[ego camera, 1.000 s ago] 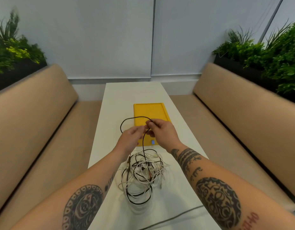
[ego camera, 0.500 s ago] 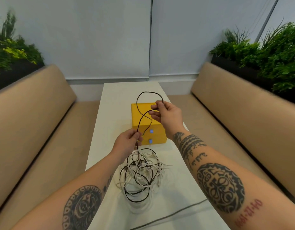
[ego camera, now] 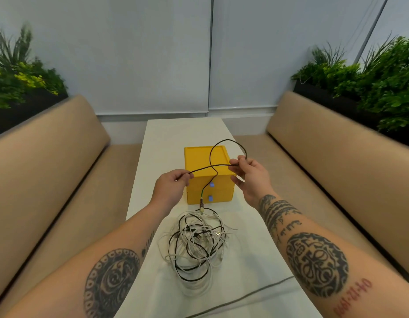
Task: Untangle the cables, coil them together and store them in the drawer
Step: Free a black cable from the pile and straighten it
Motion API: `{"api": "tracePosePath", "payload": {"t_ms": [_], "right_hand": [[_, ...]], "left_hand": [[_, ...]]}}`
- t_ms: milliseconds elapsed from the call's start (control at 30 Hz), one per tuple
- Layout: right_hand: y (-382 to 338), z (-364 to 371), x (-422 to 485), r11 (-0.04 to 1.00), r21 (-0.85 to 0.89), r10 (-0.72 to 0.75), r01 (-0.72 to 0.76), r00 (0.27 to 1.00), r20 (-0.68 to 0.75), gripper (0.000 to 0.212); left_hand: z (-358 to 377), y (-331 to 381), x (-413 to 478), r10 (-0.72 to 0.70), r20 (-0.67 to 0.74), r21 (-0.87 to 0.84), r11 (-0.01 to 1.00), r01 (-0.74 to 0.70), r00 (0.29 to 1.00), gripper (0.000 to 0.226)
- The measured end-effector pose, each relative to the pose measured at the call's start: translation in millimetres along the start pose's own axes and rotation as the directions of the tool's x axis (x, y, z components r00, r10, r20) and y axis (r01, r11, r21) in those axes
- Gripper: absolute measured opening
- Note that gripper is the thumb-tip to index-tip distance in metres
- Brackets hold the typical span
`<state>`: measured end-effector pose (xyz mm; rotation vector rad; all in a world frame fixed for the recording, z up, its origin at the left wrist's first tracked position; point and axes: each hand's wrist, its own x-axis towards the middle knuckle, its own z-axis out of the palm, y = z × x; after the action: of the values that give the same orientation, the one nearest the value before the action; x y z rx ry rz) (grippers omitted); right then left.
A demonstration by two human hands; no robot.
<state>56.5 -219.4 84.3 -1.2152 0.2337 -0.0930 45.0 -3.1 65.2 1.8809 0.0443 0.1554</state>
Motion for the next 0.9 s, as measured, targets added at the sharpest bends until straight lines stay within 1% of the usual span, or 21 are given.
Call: {"api": "tracePosePath", "payload": {"t_ms": [100,167,367,433,467,567,667,700,733,767,800,833,867,900], "right_hand": [[-11,2,-2,0.995,0.096,0.002,-0.001,1.000,-0.006,0.013],[-19,3,-2,0.993,0.117,0.000,0.003,1.000,-0.025,0.015],[-28,-10,3,0.968,0.252,0.038,-0.016,0.996,-0.082,0.012],[-28,-15,2,0.964,0.263,0.051,-0.022,0.993,-0.103,0.011],[-28,-17,1,0.970,0.241,0.058,-0.027,0.991,-0.122,0.011],[-25,-23,-2,0.993,0.076,0.099,-0.088,0.983,-0.155,0.020],[-16,-29,-2,0.984,-0.074,0.144,-0.160,0.972,-0.184,0.026],[-14,-30,-2,0.972,-0.145,0.151,-0.185,0.965,-0.215,0.030],[-11,-30,-3,0.942,-0.255,0.152,-0.219,0.954,-0.258,0.039],[-8,-29,-1,0.883,-0.394,0.125,-0.255,0.937,-0.328,0.052],[-7,-26,-3,0.806,-0.529,0.048,-0.265,0.921,-0.388,0.064],[-7,-21,-6,0.736,-0.645,-0.078,-0.206,0.920,-0.383,0.069],[-7,-15,-10,0.670,-0.738,-0.213,-0.082,0.931,-0.298,0.067],[-7,-7,-15,0.585,-0.808,-0.321,0.071,0.935,-0.150,0.058]], "left_hand": [[-2,3,-2,0.019,0.016,0.079,0.997,-0.020,1.000,0.022],[-4,4,-5,0.032,0.019,0.116,0.993,-0.034,0.999,0.023],[-17,12,-6,0.102,-0.013,0.142,0.985,-0.099,0.995,0.018],[-20,15,-7,0.126,-0.041,0.187,0.976,-0.116,0.991,0.015],[-22,16,-7,0.128,-0.053,0.213,0.970,-0.114,0.990,0.015],[-25,16,-9,0.139,-0.043,0.262,0.957,-0.123,0.989,0.017],[-24,18,-10,0.146,-0.023,0.285,0.949,-0.134,0.989,0.013],[-24,20,-10,0.150,-0.020,0.292,0.946,-0.138,0.988,0.012],[-23,21,-10,0.161,-0.017,0.301,0.942,-0.148,0.987,0.011],[-22,23,-10,0.180,-0.009,0.319,0.933,-0.168,0.984,0.011],[-22,26,-9,0.204,0.009,0.344,0.919,-0.194,0.979,0.013],[-21,29,-9,0.228,0.033,0.370,0.902,-0.224,0.973,0.014],[-21,33,-10,0.252,0.055,0.391,0.885,-0.253,0.966,0.015],[-20,38,-9,0.270,0.072,0.403,0.873,-0.276,0.960,0.016]]}}
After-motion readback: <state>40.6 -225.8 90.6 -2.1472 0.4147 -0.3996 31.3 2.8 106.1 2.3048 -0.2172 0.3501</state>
